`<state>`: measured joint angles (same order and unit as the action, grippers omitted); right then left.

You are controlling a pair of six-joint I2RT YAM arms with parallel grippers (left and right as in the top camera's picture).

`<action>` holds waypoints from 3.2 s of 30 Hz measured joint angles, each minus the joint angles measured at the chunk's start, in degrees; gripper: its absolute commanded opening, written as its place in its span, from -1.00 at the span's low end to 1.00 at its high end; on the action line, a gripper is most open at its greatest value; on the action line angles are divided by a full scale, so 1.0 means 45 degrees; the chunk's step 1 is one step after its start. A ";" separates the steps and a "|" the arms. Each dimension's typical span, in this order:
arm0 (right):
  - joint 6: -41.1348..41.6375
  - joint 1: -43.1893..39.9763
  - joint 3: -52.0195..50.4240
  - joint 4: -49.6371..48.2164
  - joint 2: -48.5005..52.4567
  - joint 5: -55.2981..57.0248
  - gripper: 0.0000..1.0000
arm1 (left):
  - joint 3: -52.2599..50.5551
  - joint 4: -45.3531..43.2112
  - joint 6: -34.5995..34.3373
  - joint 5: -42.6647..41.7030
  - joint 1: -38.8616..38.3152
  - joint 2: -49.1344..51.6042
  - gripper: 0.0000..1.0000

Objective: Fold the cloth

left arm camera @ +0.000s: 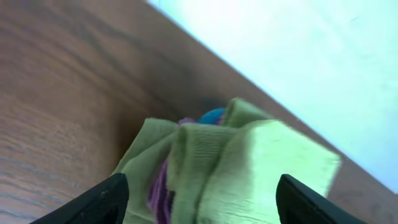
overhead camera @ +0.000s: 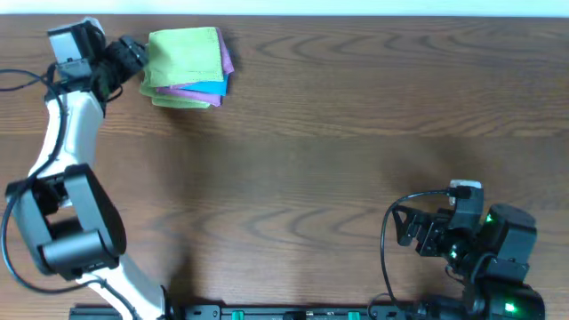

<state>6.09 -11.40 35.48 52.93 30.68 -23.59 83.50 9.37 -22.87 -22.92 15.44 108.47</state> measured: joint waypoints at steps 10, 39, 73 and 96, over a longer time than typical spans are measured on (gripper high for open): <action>0.0000 0.0000 0.0000 0.0000 0.0000 0.0000 0.98 | 0.0097 0.1855 0.0714 0.0000 -0.0136 -0.1613 0.94; 0.0000 0.0000 0.0000 0.0000 0.0000 0.0000 0.99 | 0.0141 0.5421 0.2837 -0.0219 -0.2861 -0.2254 0.90; 0.0000 0.0000 -0.0029 -0.0005 -0.0010 0.0000 0.98 | -1.2444 0.4609 0.6970 0.1739 -0.3147 -1.9496 0.90; 0.0000 0.0000 -0.0029 -0.0005 -0.0010 0.0000 0.98 | -1.5460 0.5576 0.7820 0.3478 -0.3147 -2.3222 0.91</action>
<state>6.09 -11.40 35.35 52.90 30.63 -23.59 13.93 34.46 12.32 -7.27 1.28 3.97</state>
